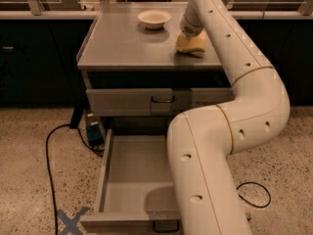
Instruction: Pick sponge from middle drawer and place on counter
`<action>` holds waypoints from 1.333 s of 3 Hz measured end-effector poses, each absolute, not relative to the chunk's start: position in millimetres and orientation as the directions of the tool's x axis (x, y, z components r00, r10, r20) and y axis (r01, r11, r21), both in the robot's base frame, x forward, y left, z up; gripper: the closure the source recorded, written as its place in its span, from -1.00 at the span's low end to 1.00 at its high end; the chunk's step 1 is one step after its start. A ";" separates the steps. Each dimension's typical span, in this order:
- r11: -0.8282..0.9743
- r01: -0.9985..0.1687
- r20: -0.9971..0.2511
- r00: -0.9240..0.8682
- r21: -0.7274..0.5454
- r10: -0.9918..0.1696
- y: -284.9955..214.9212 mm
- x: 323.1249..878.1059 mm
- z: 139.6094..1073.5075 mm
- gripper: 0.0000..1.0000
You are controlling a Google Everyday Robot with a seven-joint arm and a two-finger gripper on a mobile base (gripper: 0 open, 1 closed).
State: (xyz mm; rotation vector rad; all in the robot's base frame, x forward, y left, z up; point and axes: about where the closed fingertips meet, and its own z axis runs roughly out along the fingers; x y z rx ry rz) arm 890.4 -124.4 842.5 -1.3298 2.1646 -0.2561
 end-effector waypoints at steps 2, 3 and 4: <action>0.485 -0.753 -0.375 -0.335 -0.445 -0.864 -123.9 888.2 841.8 0.06; 0.485 -0.753 -0.375 -0.335 -0.445 -0.864 -123.9 888.3 841.7 -0.41; 0.485 -0.753 -0.375 -0.335 -0.445 -0.864 -123.9 888.3 841.7 -0.87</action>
Offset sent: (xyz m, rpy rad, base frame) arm -0.0022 0.0005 -0.0007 0.0000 -0.0001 0.0000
